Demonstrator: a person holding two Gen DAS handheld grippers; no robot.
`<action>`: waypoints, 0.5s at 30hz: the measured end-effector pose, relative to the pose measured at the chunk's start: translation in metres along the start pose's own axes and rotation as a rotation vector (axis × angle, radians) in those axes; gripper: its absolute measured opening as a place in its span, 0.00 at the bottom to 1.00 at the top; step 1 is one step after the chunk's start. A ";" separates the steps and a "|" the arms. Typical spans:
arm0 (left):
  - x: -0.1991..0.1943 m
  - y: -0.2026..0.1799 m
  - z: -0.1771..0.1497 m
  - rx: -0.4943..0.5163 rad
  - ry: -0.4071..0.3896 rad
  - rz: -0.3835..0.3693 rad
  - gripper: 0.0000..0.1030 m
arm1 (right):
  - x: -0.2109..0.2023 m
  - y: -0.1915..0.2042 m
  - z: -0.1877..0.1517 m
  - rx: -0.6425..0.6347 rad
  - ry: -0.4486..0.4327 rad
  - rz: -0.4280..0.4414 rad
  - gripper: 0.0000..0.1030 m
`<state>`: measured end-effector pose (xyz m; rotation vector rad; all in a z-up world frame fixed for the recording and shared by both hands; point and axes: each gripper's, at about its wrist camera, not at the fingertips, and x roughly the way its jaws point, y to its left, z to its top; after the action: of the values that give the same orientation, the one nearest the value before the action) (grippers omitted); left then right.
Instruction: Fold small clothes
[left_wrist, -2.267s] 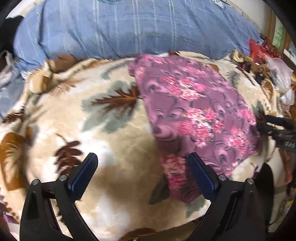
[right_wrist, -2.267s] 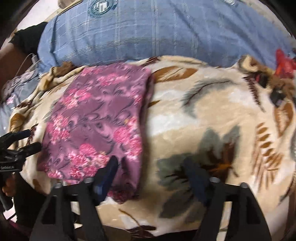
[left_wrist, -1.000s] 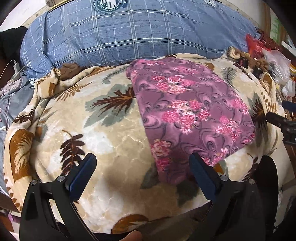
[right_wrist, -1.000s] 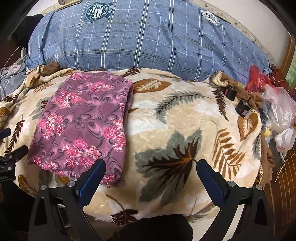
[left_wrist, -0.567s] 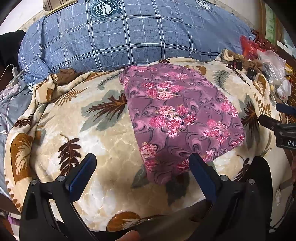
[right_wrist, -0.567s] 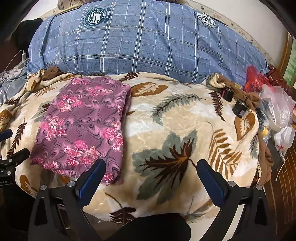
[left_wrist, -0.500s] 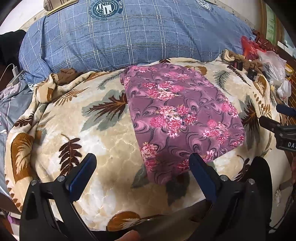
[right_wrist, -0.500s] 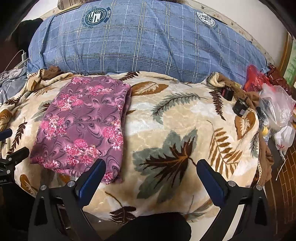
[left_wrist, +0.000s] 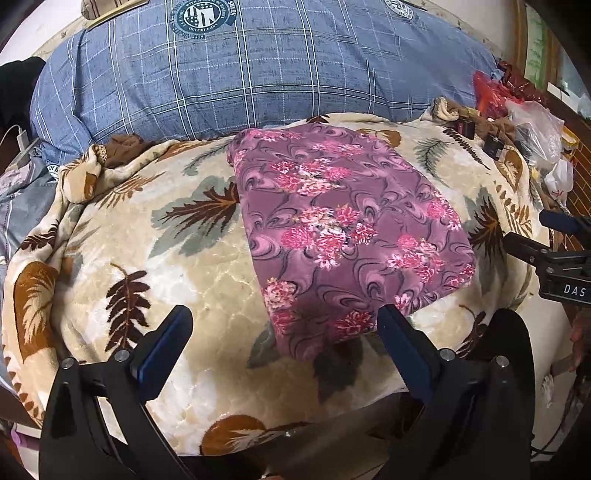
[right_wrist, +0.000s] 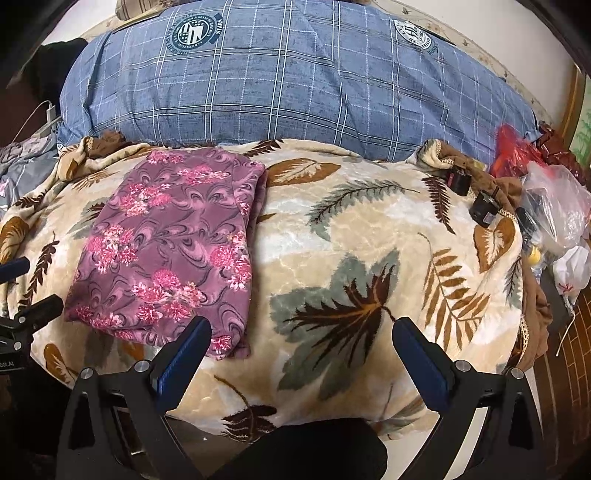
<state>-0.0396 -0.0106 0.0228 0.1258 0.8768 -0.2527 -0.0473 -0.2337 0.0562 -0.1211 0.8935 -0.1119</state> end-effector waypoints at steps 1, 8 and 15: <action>0.000 -0.001 0.000 -0.002 0.001 -0.002 0.98 | 0.000 -0.001 0.000 0.002 0.002 0.000 0.97; 0.002 -0.007 -0.002 -0.021 0.020 -0.042 0.98 | 0.001 -0.003 0.001 0.021 0.007 0.010 0.97; -0.006 -0.020 -0.004 0.006 -0.030 -0.045 0.98 | 0.002 -0.001 0.003 0.027 0.005 0.015 0.97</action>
<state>-0.0510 -0.0280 0.0246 0.1079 0.8499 -0.2990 -0.0435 -0.2350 0.0570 -0.0889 0.8973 -0.1109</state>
